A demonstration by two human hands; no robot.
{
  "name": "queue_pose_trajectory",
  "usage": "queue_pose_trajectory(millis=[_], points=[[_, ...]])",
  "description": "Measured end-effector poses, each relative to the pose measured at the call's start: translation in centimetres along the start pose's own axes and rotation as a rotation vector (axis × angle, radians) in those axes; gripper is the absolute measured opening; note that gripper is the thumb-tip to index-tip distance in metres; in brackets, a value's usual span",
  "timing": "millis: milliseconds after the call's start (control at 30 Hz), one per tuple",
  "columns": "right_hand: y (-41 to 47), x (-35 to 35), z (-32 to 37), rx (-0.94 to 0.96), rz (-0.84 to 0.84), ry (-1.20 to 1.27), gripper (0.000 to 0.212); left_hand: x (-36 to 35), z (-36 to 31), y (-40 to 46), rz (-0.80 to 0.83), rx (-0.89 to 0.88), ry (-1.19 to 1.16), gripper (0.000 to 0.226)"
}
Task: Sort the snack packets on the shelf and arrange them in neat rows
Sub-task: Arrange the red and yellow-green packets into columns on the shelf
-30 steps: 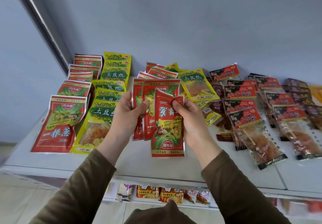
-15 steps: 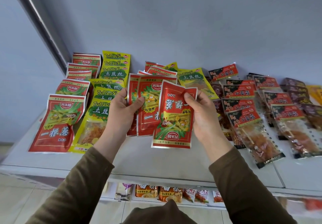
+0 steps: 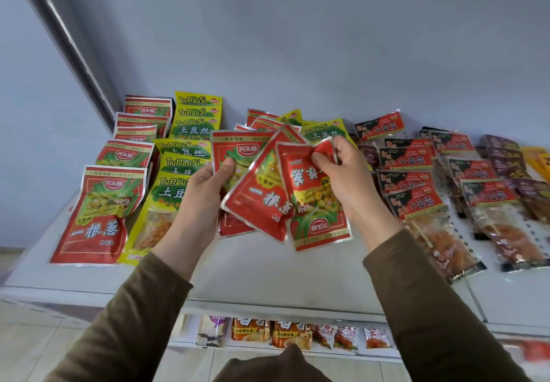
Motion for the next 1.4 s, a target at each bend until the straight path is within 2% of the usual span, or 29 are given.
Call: queue_pose_trajectory(millis=[167,300,400,500,600,667,767,833,900,1000,1033,1100,1267,1400], points=[[-0.9,-0.4,-1.7,-0.163,-0.165,0.502,0.020,-0.5,0.4,-0.3,-0.034,-0.025,-0.165,0.039],[-1.6,-1.5,-2.1,-0.213,-0.290,0.699,0.026,-2.1,0.7,-0.8,-0.029,-0.023,-0.284,0.050],[-2.2,-2.8,-2.3,-0.228,-0.324,0.747,0.023,-3.4,0.8,-0.9,0.061,-0.055,-0.234,0.056],[-2.7,-3.7,-2.1,-0.208,-0.304,0.743,0.022,-3.8,0.9,-0.7,0.064,-0.062,-0.180,0.041],[-3.3,-3.7,-1.6,-0.142,-0.281,0.655,0.024,-2.9,0.9,-0.3,-0.022,-0.048,-0.173,0.028],[-3.5,-3.0,-1.1,-0.072,-0.287,0.499,0.027,-2.1,0.6,0.0,-0.061,-0.070,-0.100,0.028],[-3.4,-1.5,0.8,0.158,-0.256,0.239,0.034,-1.0,0.1,0.2,-0.078,-0.063,0.061,0.029],[-2.9,-0.8,2.3,0.273,-0.174,-0.007,0.034,-0.5,-0.4,0.3,-0.052,-0.044,0.173,0.030],[-2.0,-0.5,3.2,0.271,-0.014,-0.211,0.040,-0.4,-1.0,0.3,0.018,-0.044,0.258,0.029],[-1.1,-1.0,3.2,0.214,0.120,-0.317,0.013,-0.7,-1.6,0.3,0.054,-0.029,0.317,0.031],[-1.0,-1.1,3.0,0.210,0.111,-0.344,0.015,-0.7,-1.7,0.3,0.039,-0.023,0.308,0.030],[-0.9,-1.5,2.3,0.160,0.115,-0.313,0.022,-0.7,-1.7,0.3,0.005,-0.002,0.254,0.031],[-1.8,-2.9,-0.1,0.010,0.120,-0.077,0.019,-0.8,-1.3,0.1,-0.008,0.002,0.082,0.030],[-2.8,-4.0,-1.1,-0.007,0.064,0.039,0.028,-1.3,-1.4,0.2,0.078,-0.051,0.130,0.052]])
Point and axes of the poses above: each hand's wrist, its own y-axis towards the middle knuckle, its own x-axis out of the back of the hand, z = x × y, the point moved 3 cm from there along y, towards the middle knuckle, and after that the axes turned 9 degrees about z, right-handed, at the moved point
